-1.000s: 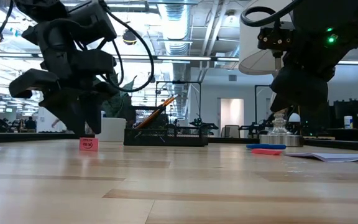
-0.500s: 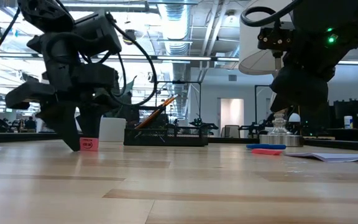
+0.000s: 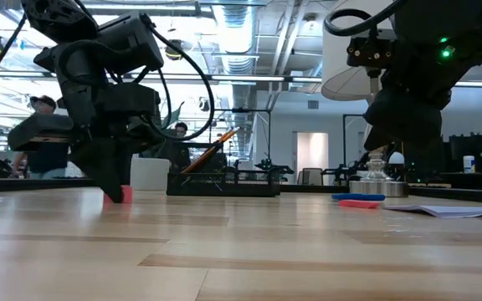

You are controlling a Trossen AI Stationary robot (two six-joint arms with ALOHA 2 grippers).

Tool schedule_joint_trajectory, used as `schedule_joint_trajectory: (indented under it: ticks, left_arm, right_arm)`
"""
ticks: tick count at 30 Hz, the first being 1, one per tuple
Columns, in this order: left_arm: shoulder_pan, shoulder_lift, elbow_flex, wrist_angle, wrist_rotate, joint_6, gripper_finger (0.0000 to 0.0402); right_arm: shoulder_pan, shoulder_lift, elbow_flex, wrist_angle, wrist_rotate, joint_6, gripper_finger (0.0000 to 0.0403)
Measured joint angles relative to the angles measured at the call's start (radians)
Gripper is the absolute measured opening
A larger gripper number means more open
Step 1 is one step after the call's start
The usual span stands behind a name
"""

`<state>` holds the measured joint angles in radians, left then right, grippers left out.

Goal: Pick and place office supplies into organizer
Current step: Put the left pink eraser into the black desk organizer

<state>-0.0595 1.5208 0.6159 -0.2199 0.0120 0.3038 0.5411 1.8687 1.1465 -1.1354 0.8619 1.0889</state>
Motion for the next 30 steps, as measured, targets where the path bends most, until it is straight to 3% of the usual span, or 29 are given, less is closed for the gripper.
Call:
schedule_joint_trajectory:
  ticks: [9,18,24,30]
  left_arm:
    - [-0.042,0.005,0.019,0.013,-0.133,-0.008,0.0006]
    - [-0.007,0.005,0.157,0.054,-0.536,0.127,0.0005]
    - [0.136,0.004,0.200,0.050,-0.505,0.157,0.0005]
    - [0.279,0.017,0.201,0.027,-0.339,0.174,0.0005]
  right_arm:
    - [0.000,0.000,0.000,0.001,0.000,0.000,0.0107]
    - [0.000,0.000,0.000,0.004,0.000,0.000,0.0107]
    - [0.000,0.000,0.000,0.005,0.000,0.000,0.0107]
    - [0.000,0.000,0.000,0.006,0.000,-0.006,0.0107]
